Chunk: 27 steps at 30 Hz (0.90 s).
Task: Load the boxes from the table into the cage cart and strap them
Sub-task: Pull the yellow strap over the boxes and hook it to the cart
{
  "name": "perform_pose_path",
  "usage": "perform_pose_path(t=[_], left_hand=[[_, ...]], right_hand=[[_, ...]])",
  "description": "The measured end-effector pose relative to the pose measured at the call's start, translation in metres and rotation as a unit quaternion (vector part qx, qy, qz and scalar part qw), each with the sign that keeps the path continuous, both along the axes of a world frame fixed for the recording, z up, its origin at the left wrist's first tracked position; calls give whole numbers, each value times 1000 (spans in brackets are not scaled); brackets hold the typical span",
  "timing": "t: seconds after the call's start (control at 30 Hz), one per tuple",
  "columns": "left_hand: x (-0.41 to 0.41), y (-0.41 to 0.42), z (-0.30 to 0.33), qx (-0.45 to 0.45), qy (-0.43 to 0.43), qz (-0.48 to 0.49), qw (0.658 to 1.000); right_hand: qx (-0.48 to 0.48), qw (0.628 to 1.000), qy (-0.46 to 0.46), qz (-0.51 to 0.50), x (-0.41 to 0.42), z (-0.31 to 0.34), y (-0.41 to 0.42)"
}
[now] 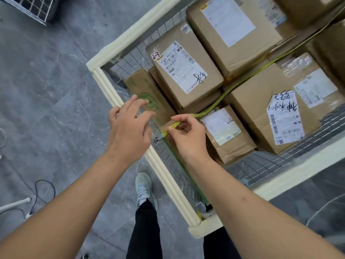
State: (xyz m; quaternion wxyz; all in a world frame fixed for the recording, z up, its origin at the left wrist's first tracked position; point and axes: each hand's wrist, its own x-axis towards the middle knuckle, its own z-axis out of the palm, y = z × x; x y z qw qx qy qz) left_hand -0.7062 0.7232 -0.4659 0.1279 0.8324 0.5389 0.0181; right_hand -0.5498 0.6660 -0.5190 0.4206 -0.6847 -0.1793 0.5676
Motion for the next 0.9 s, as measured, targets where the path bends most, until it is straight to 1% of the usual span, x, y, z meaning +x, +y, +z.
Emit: perform_pose_path(t=[0.2, 0.37, 0.57, 0.7, 0.8, 0.9], left_hand=[[-12, 0, -2, 33, -11, -39, 999], [-13, 6, -2, 35, -6, -62, 997], [-22, 6, -2, 44, -5, -64, 997], [-27, 3, 1, 54, -19, -59, 997], [-34, -2, 4, 64, -28, -45, 997], [-44, -6, 9, 83, -19, -28, 996]], right_hand=[[-12, 1000, -7, 15, -12, -14, 1], [-3, 999, -8, 49, -19, -11, 2], [-17, 994, -49, 93, -19, -6, 7], [-28, 985, -90, 146, -16, -1, 10], [-27, 976, -98, 193, -21, 4, 8], [-35, 974, -104, 197, -30, 7, 7]])
